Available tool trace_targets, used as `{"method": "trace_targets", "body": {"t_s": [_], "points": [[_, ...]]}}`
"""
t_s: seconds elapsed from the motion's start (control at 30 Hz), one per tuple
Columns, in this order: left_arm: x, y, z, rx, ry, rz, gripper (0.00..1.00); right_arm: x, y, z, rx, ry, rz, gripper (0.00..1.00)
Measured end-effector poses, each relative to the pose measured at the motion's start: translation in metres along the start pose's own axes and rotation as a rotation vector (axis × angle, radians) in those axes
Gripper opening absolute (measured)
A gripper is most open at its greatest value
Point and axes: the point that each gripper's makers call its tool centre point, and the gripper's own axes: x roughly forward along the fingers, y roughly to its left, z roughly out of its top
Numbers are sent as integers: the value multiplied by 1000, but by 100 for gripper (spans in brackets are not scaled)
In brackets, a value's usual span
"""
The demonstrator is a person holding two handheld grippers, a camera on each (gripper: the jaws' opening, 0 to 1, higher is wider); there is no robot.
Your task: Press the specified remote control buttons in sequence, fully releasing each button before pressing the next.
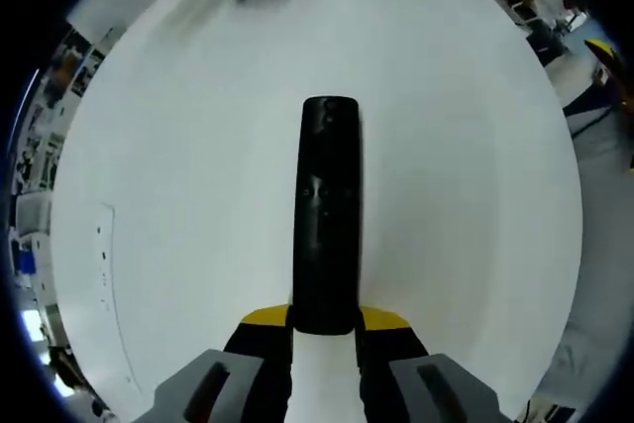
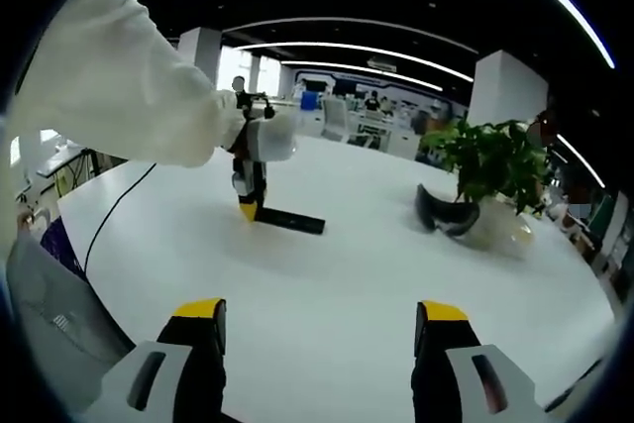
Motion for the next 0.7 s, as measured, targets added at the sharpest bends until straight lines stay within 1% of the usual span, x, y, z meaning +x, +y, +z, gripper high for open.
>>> {"method": "trace_targets", "body": {"t_s": [0.13,0.23,0.37,0.4,0.47,0.53,0.63,0.7], "points": [[0,-6,-1,9,10,-2,23,0,0,1,5,-6,1,77],[0,-8,-1,-20,26,18,23,0,0,1,4,-6,0,77],[-1,-11,-2,-20,24,41,23,-1,0,1,0,-10,0,77],[-2,-10,-2,-34,23,43,23,-1,0,1,0,-10,0,77],[-1,-10,-3,-64,24,41,23,0,0,1,0,-9,1,77],[-1,-10,-3,-72,26,37,23,0,0,1,2,-10,0,77],[-1,-11,-3,-69,31,36,23,0,-1,1,5,-8,-3,76],[-1,-17,-3,-65,36,14,23,0,-2,1,4,-7,-4,76]]}}
